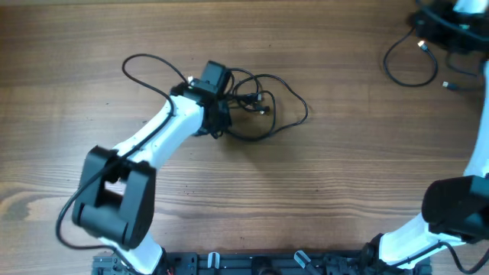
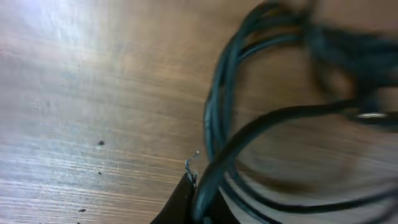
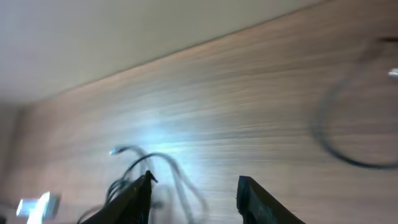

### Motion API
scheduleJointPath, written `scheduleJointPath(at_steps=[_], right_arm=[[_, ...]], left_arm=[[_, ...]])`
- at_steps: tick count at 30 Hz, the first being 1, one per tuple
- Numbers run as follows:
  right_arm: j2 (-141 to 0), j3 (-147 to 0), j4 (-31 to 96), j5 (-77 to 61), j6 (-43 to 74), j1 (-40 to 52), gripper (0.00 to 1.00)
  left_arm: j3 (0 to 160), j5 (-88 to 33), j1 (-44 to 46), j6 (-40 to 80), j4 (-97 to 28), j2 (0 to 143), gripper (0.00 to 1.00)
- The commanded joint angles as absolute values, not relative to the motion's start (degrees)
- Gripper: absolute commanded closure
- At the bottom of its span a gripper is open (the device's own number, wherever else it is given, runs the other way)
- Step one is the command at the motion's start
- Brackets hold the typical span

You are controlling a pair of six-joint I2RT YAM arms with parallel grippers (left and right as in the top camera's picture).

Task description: Untangle cables

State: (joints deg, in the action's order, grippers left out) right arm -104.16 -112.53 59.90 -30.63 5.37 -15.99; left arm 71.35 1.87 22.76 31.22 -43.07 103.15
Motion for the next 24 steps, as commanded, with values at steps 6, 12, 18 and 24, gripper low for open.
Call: scheduleJointPath(at_steps=[6, 12, 18, 24], right_arm=[[-103.94, -112.60, 60.97, -36.34, 1.41, -2.26, 0.41], [-103.94, -112.55, 61.39, -36.99, 1.32, 5.80, 0.40], [-104.42, -109.60, 63.16, -37.39, -2.76, 13.41, 0.40], [-106.13, -107.18, 62.67, -37.60, -8.29, 18.11, 0.41]], left_arm=[[79.31, -20.25, 18.31, 23.73, -41.01, 86.11, 0.96], [79.31, -20.14, 13.89, 37.58, -37.17, 80.23, 0.96], [79.31, -20.08, 9.39, 53.80, -34.15, 80.16, 0.96], [79.31, -20.16, 8.03, 60.49, -33.34, 80.16, 0.96]])
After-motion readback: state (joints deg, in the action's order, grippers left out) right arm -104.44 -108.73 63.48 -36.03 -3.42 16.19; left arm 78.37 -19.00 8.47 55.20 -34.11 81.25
